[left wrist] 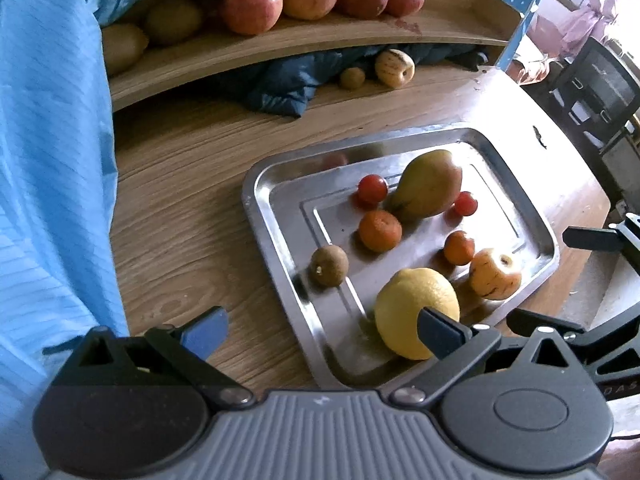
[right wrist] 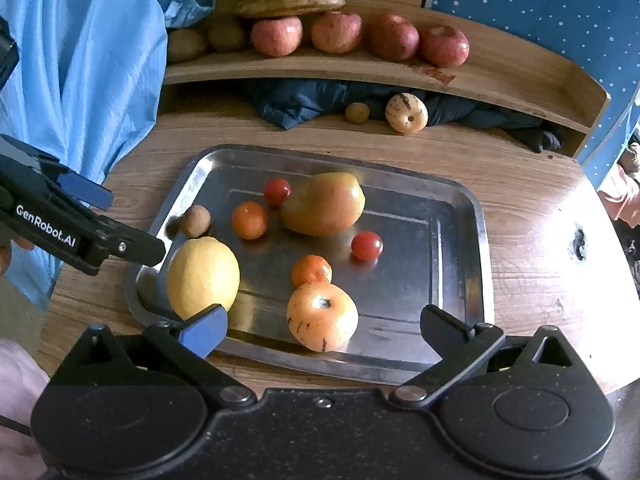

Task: Organize fruits
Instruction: 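Move both open grippers back toward the fruit under the shelf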

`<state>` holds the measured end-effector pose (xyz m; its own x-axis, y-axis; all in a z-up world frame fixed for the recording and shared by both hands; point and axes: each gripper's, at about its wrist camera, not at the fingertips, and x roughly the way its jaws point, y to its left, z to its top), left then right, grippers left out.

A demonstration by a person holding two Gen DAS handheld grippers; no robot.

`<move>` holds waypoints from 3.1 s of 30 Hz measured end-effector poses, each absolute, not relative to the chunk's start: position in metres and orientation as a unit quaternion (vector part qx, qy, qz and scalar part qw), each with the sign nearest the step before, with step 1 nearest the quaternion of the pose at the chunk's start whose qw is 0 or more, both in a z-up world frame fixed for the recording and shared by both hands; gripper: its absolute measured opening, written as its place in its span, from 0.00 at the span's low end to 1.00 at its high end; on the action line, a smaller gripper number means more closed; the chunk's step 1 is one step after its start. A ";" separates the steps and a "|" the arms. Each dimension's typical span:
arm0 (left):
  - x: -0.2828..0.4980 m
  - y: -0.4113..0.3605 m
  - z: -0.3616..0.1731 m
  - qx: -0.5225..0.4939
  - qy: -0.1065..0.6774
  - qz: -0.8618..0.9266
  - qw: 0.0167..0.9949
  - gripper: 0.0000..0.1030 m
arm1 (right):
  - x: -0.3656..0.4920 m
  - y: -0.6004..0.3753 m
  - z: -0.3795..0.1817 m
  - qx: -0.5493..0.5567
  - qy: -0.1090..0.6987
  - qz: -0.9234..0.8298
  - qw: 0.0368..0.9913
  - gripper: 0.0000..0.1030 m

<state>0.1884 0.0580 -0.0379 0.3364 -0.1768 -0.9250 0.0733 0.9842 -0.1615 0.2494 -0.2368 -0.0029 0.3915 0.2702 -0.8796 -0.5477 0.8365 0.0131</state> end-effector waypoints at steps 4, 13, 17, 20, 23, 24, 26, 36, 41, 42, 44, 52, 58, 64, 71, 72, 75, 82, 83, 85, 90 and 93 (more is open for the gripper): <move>0.193 0.058 -0.039 -0.043 0.575 -0.063 0.815 1.00 | 0.255 -0.236 -0.005 -0.144 0.494 0.258 0.818 0.99; 0.213 0.054 -0.037 -0.054 0.571 -0.031 0.819 1.00 | 0.278 -0.237 -0.005 -0.160 0.489 0.286 0.809 0.99; 0.225 0.051 -0.035 -0.060 0.566 -0.014 0.822 1.00 | 0.293 -0.241 -0.007 -0.160 0.489 0.296 0.805 0.99; 0.235 0.049 -0.035 -0.069 0.563 0.000 0.824 1.00 | 0.304 -0.244 -0.008 -0.163 0.487 0.305 0.802 0.99; 0.245 0.046 -0.034 -0.074 0.558 0.013 0.826 1.00 | 0.316 -0.246 -0.011 -0.163 0.487 0.313 0.799 0.99; 0.249 0.045 -0.034 -0.076 0.557 0.017 0.827 1.00 | 0.320 -0.247 -0.011 -0.163 0.486 0.316 0.798 0.99; 0.256 0.043 -0.034 -0.081 0.554 0.027 0.828 1.00 | 0.329 -0.248 -0.012 -0.164 0.484 0.320 0.798 0.99; 0.301 0.025 -0.036 -0.114 0.541 0.072 0.830 1.00 | 0.377 -0.262 -0.016 -0.160 0.465 0.322 0.809 0.99; 0.328 0.011 -0.036 -0.118 0.537 0.080 0.831 1.00 | 0.397 -0.269 -0.022 -0.165 0.459 0.319 0.813 0.99; 0.332 0.008 -0.034 -0.118 0.537 0.081 0.831 1.00 | 0.400 -0.271 -0.023 -0.164 0.459 0.318 0.813 0.99; 0.340 0.004 -0.034 -0.119 0.537 0.083 0.831 1.00 | 0.407 -0.273 -0.026 -0.164 0.461 0.318 0.812 0.99; 0.361 -0.005 -0.042 -0.120 0.547 0.093 0.823 1.00 | 0.427 -0.281 -0.034 -0.163 0.463 0.320 0.810 0.99; 0.375 -0.008 -0.051 -0.126 0.554 0.100 0.817 1.00 | 0.440 -0.285 -0.040 -0.161 0.464 0.320 0.810 0.99; 0.391 -0.003 -0.059 -0.172 0.555 0.110 0.807 1.00 | 0.452 -0.283 -0.047 -0.185 0.444 0.323 0.815 0.99; 0.411 -0.002 -0.071 -0.212 0.552 0.132 0.796 1.00 | 0.472 -0.269 -0.058 -0.192 0.432 0.351 0.808 0.99; 0.414 -0.002 -0.073 -0.217 0.551 0.137 0.794 1.00 | 0.475 -0.267 -0.060 -0.192 0.431 0.355 0.807 0.99; 0.421 -0.003 -0.077 -0.226 0.549 0.147 0.791 1.00 | 0.485 -0.260 -0.064 -0.191 0.425 0.363 0.807 0.99; 0.428 -0.008 -0.087 -0.229 0.547 0.160 0.789 0.99 | 0.502 -0.248 -0.074 -0.175 0.418 0.383 0.805 0.93; 0.428 -0.009 -0.087 -0.231 0.545 0.161 0.790 0.99 | 0.504 -0.246 -0.075 -0.175 0.419 0.385 0.804 0.91; 0.426 -0.008 -0.087 -0.232 0.540 0.161 0.793 0.97 | 0.507 -0.244 -0.079 -0.175 0.421 0.387 0.801 0.89; 0.426 -0.008 -0.089 -0.234 0.537 0.157 0.795 0.88 | 0.510 -0.235 -0.083 -0.177 0.418 0.399 0.797 0.85; 0.424 -0.012 -0.089 -0.237 0.539 0.156 0.793 0.82 | 0.512 -0.231 -0.085 -0.176 0.423 0.406 0.791 0.83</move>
<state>0.4238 -0.0119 -0.0893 0.3712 -0.0079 -0.9285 -0.5026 0.8391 -0.2081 0.5122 -0.2305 -0.0852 0.3126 0.4935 -0.8116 -0.7907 0.6087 0.0655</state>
